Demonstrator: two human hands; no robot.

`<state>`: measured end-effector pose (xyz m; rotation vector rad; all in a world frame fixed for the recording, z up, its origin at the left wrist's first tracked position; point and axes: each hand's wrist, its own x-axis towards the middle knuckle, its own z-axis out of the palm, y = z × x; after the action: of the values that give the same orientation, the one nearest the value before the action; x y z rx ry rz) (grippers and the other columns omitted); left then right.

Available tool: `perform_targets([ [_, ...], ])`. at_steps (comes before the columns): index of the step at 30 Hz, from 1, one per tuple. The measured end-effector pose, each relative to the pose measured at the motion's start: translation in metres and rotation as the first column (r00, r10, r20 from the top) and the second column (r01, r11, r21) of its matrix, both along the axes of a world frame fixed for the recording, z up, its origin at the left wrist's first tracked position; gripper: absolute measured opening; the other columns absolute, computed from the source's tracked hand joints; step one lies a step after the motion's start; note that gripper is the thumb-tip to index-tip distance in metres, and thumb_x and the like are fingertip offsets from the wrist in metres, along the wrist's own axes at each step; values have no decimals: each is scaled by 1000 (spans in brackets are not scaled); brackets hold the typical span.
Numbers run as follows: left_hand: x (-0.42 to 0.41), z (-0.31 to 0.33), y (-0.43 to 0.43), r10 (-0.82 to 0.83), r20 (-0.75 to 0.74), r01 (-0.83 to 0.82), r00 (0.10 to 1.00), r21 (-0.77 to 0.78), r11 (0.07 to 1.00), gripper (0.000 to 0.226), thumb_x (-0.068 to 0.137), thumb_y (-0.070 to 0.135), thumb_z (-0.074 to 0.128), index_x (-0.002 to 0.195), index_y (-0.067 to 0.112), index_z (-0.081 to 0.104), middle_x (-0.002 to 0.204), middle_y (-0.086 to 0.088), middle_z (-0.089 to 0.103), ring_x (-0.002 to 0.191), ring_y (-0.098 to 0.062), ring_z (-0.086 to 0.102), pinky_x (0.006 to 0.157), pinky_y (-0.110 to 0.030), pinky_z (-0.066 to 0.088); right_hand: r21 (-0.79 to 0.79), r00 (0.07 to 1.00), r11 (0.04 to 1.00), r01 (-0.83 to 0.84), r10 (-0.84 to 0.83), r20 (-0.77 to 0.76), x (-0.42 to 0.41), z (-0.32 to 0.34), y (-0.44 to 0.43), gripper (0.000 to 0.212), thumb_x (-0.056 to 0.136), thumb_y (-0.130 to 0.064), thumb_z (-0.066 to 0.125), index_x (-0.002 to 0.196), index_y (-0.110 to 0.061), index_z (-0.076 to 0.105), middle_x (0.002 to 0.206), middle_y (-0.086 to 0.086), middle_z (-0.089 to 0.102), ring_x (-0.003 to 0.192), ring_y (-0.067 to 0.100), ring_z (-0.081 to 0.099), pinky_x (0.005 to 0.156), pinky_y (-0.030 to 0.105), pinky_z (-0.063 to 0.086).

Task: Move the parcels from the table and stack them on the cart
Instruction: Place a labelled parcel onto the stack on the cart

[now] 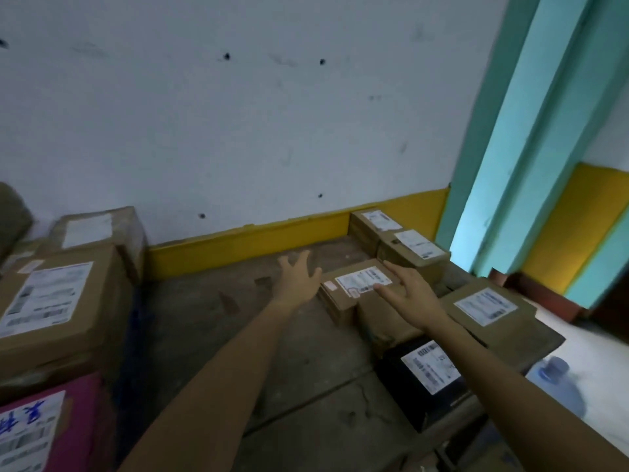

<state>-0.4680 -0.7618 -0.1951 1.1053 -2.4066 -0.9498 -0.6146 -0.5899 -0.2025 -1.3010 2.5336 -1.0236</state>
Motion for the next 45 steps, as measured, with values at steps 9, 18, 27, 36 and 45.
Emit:
perform_targets([
  [9, -101, -72, -25, 166, 98, -181, 981, 172, 968, 63, 95, 43, 46, 148, 33, 14, 157, -12, -12, 136, -39, 31, 108, -49, 33, 244, 997, 970, -22, 3, 76, -119, -57, -68, 77, 82, -63, 51, 146, -29, 25, 155, 8, 16, 140, 33, 18, 109, 48, 25],
  [18, -137, -122, -26, 344, 198, -382, 918, 199, 903, 76, 85, 59, 50, 148, 34, 16, 155, -13, -4, 138, -42, 21, 109, -52, 28, 415, 991, 902, -120, 86, 100, -148, -96, -100, 87, 82, -63, 52, 149, -28, 10, 155, 11, 2, 141, 36, 6, 113, 50, 12],
  [27, -139, -129, -25, 305, 197, -344, 932, 217, 913, 71, 89, 51, 50, 148, 31, 17, 147, -17, 22, 133, -38, 29, 106, -52, 36, 517, 982, 843, -150, 67, 176, -156, -93, -104, 92, 80, -64, 55, 148, -28, 5, 153, 18, 3, 139, 41, 13, 111, 50, 18],
  [36, -141, -116, -25, 369, 109, -384, 923, 193, 903, 72, 90, 45, 53, 149, 24, 17, 147, -20, 23, 136, -36, 23, 109, -44, 29, 445, 987, 882, -157, 125, 101, -157, -86, -115, 92, 78, -66, 55, 148, -31, 8, 152, 16, 7, 136, 41, 14, 109, 49, 22],
  [45, -119, -69, -45, 486, 36, -487, 873, 95, 868, 74, 88, 49, 54, 148, 29, 17, 147, -19, 18, 136, -38, 19, 109, -48, 28, 198, 982, 962, -188, 180, 57, -135, -64, -131, 84, 80, -63, 55, 148, -33, 15, 157, 5, 3, 141, 34, 4, 111, 50, 20],
])
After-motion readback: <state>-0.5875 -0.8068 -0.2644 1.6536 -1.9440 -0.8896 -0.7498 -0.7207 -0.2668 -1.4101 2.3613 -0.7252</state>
